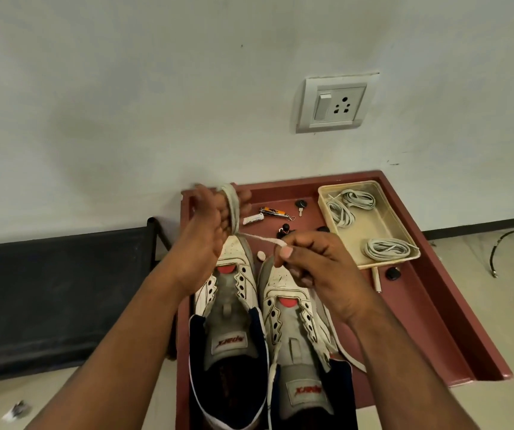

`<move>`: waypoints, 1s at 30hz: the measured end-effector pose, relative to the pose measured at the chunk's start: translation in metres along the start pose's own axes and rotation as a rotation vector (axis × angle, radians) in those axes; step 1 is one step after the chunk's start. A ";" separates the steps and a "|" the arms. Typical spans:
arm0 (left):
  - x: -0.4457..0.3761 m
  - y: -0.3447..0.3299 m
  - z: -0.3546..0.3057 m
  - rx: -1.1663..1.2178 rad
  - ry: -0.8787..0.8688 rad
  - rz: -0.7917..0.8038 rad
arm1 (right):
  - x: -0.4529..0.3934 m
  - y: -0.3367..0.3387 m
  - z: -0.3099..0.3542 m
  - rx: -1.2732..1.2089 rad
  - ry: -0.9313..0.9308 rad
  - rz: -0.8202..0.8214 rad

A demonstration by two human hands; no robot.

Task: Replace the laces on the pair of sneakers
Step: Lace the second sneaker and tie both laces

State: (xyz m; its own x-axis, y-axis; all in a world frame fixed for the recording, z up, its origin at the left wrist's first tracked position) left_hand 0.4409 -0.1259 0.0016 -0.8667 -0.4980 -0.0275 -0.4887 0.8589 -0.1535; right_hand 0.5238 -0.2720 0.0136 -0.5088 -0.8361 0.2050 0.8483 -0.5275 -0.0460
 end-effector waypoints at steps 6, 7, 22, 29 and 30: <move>0.022 -0.031 0.011 -0.185 0.227 0.497 | 0.005 0.024 0.013 0.085 0.093 -0.194; 0.025 -0.034 0.006 -0.080 0.257 0.526 | 0.006 0.029 0.012 0.087 0.089 -0.228; 0.003 -0.011 -0.004 0.617 0.002 0.026 | -0.009 -0.008 -0.024 0.486 0.049 -0.046; 0.010 -0.013 0.005 -0.326 0.130 0.292 | -0.001 0.016 0.011 0.890 0.417 -0.426; 0.012 -0.017 0.005 -0.342 0.166 0.333 | 0.001 0.020 0.015 0.877 0.443 -0.454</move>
State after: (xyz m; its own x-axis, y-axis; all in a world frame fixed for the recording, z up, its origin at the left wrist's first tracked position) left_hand 0.4387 -0.1469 -0.0008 -0.9718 -0.1884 0.1415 -0.1636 0.9717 0.1703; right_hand 0.5422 -0.2812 0.0276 -0.6605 -0.6626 -0.3530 0.2868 -0.6572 0.6971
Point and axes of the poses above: each hand's wrist, its own x-axis away from the middle knuckle, its own y-axis out of the back of the hand, z = x × y, the point moved 5 cm from there along -x, towards the middle knuckle, and after that the axes turned 9 degrees about -y, right-handed, at the moved point
